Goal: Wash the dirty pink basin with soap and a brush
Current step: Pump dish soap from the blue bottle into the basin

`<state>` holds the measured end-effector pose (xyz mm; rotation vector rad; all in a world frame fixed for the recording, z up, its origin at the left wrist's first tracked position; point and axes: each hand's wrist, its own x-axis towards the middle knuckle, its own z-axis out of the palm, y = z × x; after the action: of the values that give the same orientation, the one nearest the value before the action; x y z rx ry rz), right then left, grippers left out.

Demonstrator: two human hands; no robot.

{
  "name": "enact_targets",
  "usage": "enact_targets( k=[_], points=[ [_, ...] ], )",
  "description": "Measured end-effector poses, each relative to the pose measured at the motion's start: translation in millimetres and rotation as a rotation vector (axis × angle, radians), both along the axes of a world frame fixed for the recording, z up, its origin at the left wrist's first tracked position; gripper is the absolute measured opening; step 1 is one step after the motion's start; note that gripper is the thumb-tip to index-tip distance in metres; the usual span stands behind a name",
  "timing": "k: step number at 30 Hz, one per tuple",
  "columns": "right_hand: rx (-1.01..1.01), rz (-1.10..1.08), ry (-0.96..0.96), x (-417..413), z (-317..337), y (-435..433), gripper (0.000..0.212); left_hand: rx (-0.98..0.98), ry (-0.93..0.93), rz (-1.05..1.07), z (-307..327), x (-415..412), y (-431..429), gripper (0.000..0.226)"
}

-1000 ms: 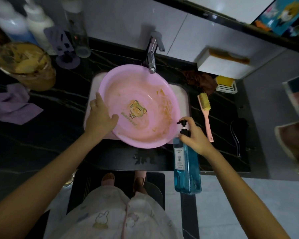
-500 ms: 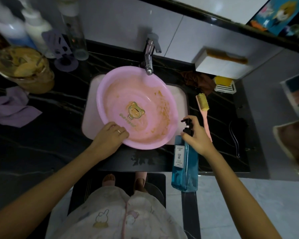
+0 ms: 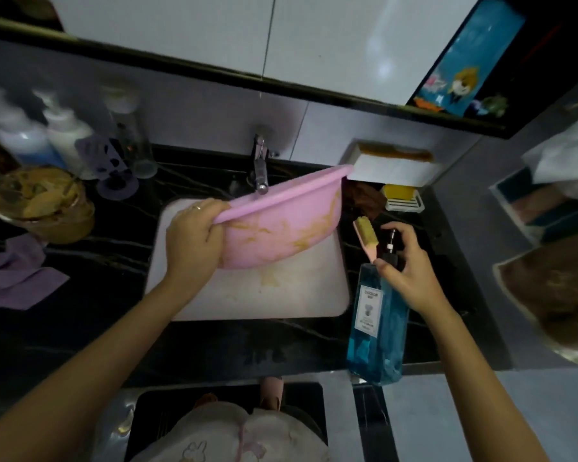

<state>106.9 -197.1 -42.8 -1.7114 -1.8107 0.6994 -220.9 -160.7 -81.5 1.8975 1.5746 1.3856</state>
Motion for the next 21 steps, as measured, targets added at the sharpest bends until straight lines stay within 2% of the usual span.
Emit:
enact_targets(
  k=[3, 9, 12, 15, 21],
  points=[
    [0.061, -0.009, 0.008, 1, 20, 5, 0.054, -0.132, -0.276, 0.080, 11, 1, 11, 0.016],
    [0.127, 0.037, 0.022, -2, 42, 15, 0.056, -0.353, -0.630, 0.145, -14, 5, 18, 0.021],
    [0.087, 0.051, 0.025, -5, 41, 20, 0.054, -0.454, -0.723, 0.210, -33, 10, 12, 0.030],
    [0.053, 0.084, 0.009, -10, 37, 25, 0.055, -0.521, -0.762, 0.259, -52, 9, 6, 0.022],
    [-0.002, 0.163, 0.023, -27, 31, 35, 0.056, -0.540, -0.770, 0.334, -68, 2, 10, 0.027]
  ],
)
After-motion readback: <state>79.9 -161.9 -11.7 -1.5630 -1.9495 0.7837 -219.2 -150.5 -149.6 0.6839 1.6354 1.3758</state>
